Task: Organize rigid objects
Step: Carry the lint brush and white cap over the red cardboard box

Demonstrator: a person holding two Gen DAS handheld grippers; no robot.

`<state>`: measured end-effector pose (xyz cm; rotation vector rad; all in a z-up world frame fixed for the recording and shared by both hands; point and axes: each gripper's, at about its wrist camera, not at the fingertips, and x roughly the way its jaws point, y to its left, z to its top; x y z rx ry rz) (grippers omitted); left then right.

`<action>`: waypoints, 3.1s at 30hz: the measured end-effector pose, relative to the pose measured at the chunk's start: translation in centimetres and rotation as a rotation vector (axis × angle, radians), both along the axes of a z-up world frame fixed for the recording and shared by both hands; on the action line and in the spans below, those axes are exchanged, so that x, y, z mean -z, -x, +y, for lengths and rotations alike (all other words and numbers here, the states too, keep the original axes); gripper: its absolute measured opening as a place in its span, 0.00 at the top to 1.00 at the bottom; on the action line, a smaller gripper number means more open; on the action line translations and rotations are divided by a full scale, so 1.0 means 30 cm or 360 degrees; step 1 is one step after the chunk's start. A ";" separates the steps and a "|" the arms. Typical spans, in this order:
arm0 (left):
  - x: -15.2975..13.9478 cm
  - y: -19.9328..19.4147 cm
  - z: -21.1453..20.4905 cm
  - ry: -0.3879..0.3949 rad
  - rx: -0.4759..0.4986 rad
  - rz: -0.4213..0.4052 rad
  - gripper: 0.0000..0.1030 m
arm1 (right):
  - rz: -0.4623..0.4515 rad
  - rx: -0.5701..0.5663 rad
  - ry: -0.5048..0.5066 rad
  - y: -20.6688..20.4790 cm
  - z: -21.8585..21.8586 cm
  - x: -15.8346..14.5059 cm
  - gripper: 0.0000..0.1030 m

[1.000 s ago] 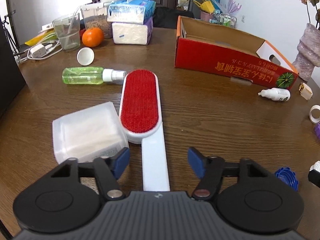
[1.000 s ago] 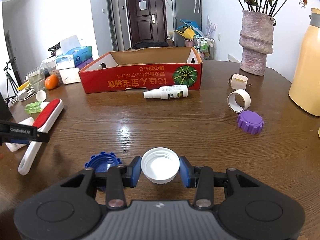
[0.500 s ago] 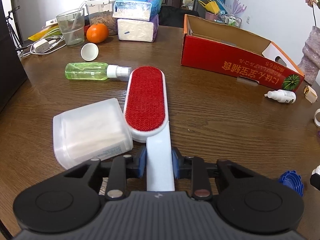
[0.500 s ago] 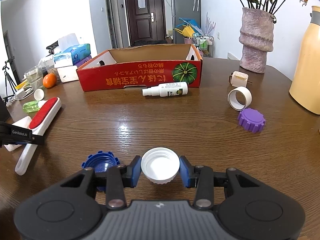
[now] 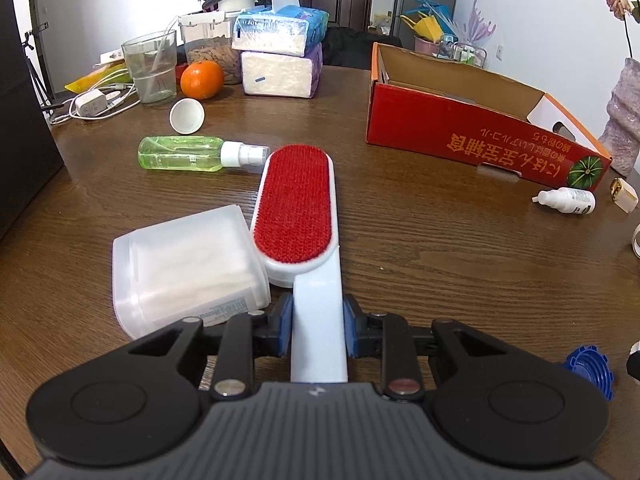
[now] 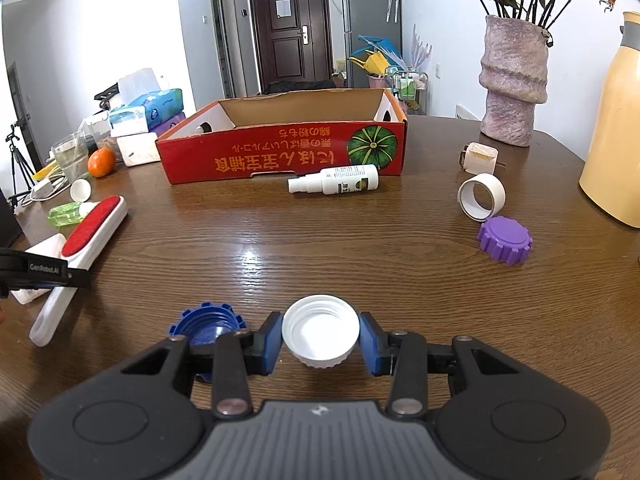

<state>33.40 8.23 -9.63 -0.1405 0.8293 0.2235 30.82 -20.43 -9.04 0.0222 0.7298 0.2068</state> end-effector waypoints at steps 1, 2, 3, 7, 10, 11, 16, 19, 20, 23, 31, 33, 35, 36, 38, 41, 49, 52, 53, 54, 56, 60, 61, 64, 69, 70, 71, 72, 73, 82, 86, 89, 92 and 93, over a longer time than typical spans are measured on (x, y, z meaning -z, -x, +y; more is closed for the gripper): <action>-0.001 0.001 0.000 -0.0001 -0.0001 -0.0004 0.75 | 0.0000 0.0000 -0.0001 0.000 0.000 0.000 0.62; -0.002 0.003 0.000 -0.0002 0.0000 -0.0008 0.75 | 0.0000 0.0001 -0.0001 0.000 0.000 0.000 0.62; -0.004 0.006 -0.002 -0.0008 0.0002 -0.0015 0.75 | -0.0001 0.0000 -0.0001 0.000 0.000 0.000 0.62; -0.015 0.018 -0.007 -0.0029 0.0002 -0.0051 0.75 | -0.0006 0.0001 -0.0003 0.006 0.008 -0.007 0.62; -0.023 0.025 -0.009 -0.0037 0.0002 -0.0072 0.75 | -0.0010 0.0001 -0.0006 0.009 0.009 -0.015 0.62; -0.026 0.028 -0.010 -0.0040 0.0003 -0.0079 0.75 | -0.0011 0.0001 -0.0007 0.009 0.008 -0.017 0.62; -0.041 0.043 -0.019 -0.0067 0.0010 -0.0123 0.75 | -0.0015 0.0002 -0.0009 0.012 0.007 -0.021 0.62; -0.051 0.051 -0.025 -0.0075 0.0014 -0.0145 0.75 | -0.0022 0.0004 -0.0011 0.015 0.006 -0.026 0.62; -0.053 0.053 -0.026 -0.0077 0.0015 -0.0150 0.75 | -0.0024 0.0004 -0.0012 0.016 0.005 -0.028 0.62; -0.061 0.060 -0.030 -0.0082 0.0018 -0.0165 0.75 | -0.0032 0.0002 -0.0014 0.023 0.002 -0.034 0.62; -0.090 0.083 -0.042 -0.0104 0.0030 -0.0223 0.75 | -0.0053 0.0005 -0.0018 0.034 -0.001 -0.051 0.62; -0.094 0.085 -0.043 -0.0101 0.0032 -0.0226 0.75 | -0.0059 0.0004 -0.0019 0.037 0.000 -0.057 0.62; -0.097 0.088 -0.045 -0.0102 0.0034 -0.0228 0.75 | -0.0067 0.0003 -0.0020 0.040 0.000 -0.062 0.62; -0.099 0.089 -0.046 -0.0101 0.0035 -0.0230 0.75 | -0.0070 0.0004 -0.0021 0.041 0.000 -0.065 0.62; -0.103 0.091 -0.048 -0.0099 0.0041 -0.0237 0.75 | -0.0076 0.0007 -0.0021 0.042 -0.001 -0.070 0.62; -0.114 0.096 -0.050 -0.0100 0.0045 -0.0252 0.75 | -0.0086 0.0010 -0.0024 0.045 -0.003 -0.079 0.62; -0.145 0.104 -0.062 -0.0107 0.0059 -0.0286 0.75 | -0.0108 0.0008 -0.0031 0.046 -0.005 -0.098 0.62; -0.159 0.103 -0.067 -0.0112 0.0065 -0.0298 0.75 | -0.0118 0.0007 -0.0035 0.043 -0.006 -0.109 0.62; -0.165 0.102 -0.070 -0.0112 0.0068 -0.0303 0.75 | -0.0121 0.0007 -0.0036 0.043 -0.006 -0.111 0.62; -0.172 0.101 -0.073 -0.0112 0.0070 -0.0309 0.75 | -0.0124 0.0007 -0.0038 0.042 -0.006 -0.114 0.62; -0.185 0.099 -0.080 -0.0117 0.0082 -0.0321 0.75 | -0.0132 0.0006 -0.0043 0.038 -0.007 -0.122 0.62; -0.207 0.091 -0.096 -0.0127 0.0101 -0.0344 0.75 | -0.0149 0.0006 -0.0050 0.029 -0.009 -0.136 0.62; -0.211 0.089 -0.101 -0.0129 0.0107 -0.0349 0.75 | -0.0154 0.0006 -0.0053 0.025 -0.011 -0.140 0.62; -0.230 0.078 -0.118 -0.0128 0.0121 -0.0365 0.75 | -0.0169 0.0005 -0.0057 0.015 -0.012 -0.152 0.62; -0.256 0.056 -0.145 -0.0130 0.0151 -0.0393 0.75 | -0.0195 0.0006 -0.0067 -0.011 -0.016 -0.176 0.62; -0.261 0.050 -0.151 -0.0130 0.0155 -0.0398 0.75 | -0.0201 0.0007 -0.0070 -0.018 -0.017 -0.181 0.62; -0.266 0.044 -0.156 -0.0128 0.0159 -0.0404 0.75 | -0.0207 0.0007 -0.0072 -0.023 -0.017 -0.186 0.62; -0.270 0.037 -0.158 -0.0124 0.0160 -0.0409 0.75 | -0.0213 0.0008 -0.0074 -0.029 -0.017 -0.192 0.62; -0.276 0.029 -0.162 -0.0122 0.0163 -0.0414 0.75 | -0.0221 0.0008 -0.0077 -0.036 -0.018 -0.198 0.62; -0.318 -0.041 -0.206 -0.0107 0.0204 -0.0465 0.75 | -0.0284 0.0018 -0.0104 -0.115 -0.009 -0.236 0.62; -0.338 -0.071 -0.223 -0.0102 0.0216 -0.0494 0.75 | -0.0312 0.0024 -0.0108 -0.154 -0.006 -0.250 0.62; -0.352 -0.098 -0.233 -0.0103 0.0217 -0.0514 0.75 | -0.0330 0.0031 -0.0118 -0.186 -0.005 -0.259 0.62; -0.361 -0.128 -0.242 -0.0099 0.0219 -0.0528 0.75 | -0.0342 0.0036 -0.0127 -0.226 -0.005 -0.265 0.62; -0.363 -0.141 -0.245 -0.0096 0.0220 -0.0529 0.75 | -0.0345 0.0038 -0.0129 -0.238 -0.005 -0.267 0.62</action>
